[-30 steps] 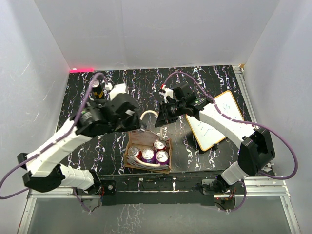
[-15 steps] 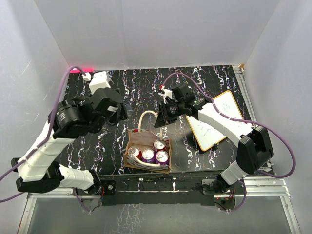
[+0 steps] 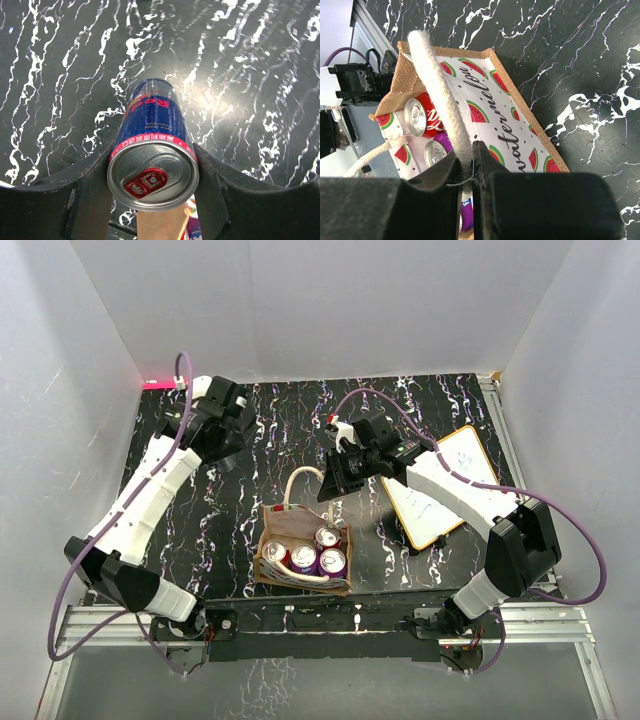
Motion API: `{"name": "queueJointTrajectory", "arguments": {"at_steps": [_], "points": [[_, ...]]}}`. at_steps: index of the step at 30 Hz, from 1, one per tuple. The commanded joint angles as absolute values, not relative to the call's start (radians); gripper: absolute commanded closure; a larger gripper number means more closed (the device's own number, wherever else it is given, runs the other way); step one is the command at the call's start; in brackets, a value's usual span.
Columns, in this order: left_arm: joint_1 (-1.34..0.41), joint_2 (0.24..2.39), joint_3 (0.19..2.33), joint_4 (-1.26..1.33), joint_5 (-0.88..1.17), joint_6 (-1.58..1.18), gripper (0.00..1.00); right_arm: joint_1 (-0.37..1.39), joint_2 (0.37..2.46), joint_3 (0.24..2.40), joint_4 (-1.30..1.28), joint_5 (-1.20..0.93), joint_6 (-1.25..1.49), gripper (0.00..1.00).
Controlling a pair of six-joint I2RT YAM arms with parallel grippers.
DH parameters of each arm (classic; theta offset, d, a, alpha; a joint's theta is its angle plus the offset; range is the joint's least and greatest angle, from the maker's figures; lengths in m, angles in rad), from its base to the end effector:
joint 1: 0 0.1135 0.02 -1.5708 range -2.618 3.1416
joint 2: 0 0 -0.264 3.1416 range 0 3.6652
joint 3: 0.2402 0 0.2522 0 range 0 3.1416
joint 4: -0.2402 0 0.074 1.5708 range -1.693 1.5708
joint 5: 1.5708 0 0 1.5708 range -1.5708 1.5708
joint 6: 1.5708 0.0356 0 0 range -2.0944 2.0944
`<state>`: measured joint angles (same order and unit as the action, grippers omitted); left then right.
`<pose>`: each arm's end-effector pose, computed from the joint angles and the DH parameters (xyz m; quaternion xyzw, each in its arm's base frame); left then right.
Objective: Take the beverage out of the canvas bag
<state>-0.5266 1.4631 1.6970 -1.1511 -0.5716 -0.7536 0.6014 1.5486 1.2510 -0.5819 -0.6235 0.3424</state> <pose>0.2511 -0.1237 0.4086 -0.1928 0.8926 0.0302 0.4065 0.2616 0.2047 0.2837 -0.2187 0.8746 0.4036 0.1561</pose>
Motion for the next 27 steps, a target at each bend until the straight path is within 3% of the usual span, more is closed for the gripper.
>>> {"name": "queueJointTrajectory", "arguments": {"at_steps": [1,8,16,27], "points": [[-0.366,1.413,1.607,-0.965,-0.490,-0.713,1.00,0.607,1.555,1.274,-0.586,-0.608,0.319,0.88],[-0.159,1.571,1.555,-0.824,-0.396,-0.676,1.00,0.606,1.563,1.287,-0.588,-0.609,0.315,0.88],[-0.037,1.722,1.556,-0.698,-0.312,-0.671,1.00,0.607,1.560,1.290,-0.593,-0.616,0.318,0.88],[-0.002,1.852,1.657,-0.688,-0.304,-0.639,1.00,0.605,1.553,1.281,-0.597,-0.595,0.304,0.88]]}}
